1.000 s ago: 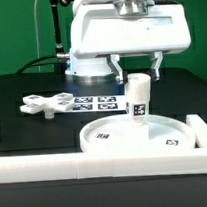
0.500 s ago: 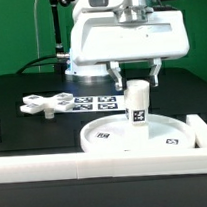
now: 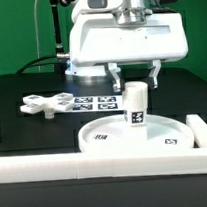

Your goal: Assemble round table

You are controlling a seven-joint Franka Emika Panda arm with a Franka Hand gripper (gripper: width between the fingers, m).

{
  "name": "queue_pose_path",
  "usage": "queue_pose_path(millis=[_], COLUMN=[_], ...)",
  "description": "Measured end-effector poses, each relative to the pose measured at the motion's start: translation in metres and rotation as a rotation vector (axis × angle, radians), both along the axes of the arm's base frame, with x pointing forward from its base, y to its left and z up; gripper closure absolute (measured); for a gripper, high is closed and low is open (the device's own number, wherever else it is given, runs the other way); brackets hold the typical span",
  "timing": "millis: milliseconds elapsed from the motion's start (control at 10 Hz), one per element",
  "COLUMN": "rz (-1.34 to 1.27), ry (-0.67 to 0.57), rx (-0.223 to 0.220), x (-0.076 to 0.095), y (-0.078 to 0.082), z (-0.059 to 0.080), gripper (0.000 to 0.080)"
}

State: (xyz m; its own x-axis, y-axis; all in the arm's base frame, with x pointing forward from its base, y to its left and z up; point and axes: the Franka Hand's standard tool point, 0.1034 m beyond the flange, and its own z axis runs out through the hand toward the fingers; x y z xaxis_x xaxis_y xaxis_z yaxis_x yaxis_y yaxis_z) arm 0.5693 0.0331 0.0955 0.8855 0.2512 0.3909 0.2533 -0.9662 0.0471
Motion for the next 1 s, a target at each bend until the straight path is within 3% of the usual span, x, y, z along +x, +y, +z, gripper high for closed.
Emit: queue_pose_path(millis=[300,700,1000], rz=[-0.003,-0.004,-0.008], ry=[0.004,0.02,0.083], rx=[0.003,0.01,0.03], x=[0.005,0.008,0.003], y=[-0.002,-0.005,0.002], z=[0.005,0.02,0.014], gripper=[0.0154,0.0151,0.0151])
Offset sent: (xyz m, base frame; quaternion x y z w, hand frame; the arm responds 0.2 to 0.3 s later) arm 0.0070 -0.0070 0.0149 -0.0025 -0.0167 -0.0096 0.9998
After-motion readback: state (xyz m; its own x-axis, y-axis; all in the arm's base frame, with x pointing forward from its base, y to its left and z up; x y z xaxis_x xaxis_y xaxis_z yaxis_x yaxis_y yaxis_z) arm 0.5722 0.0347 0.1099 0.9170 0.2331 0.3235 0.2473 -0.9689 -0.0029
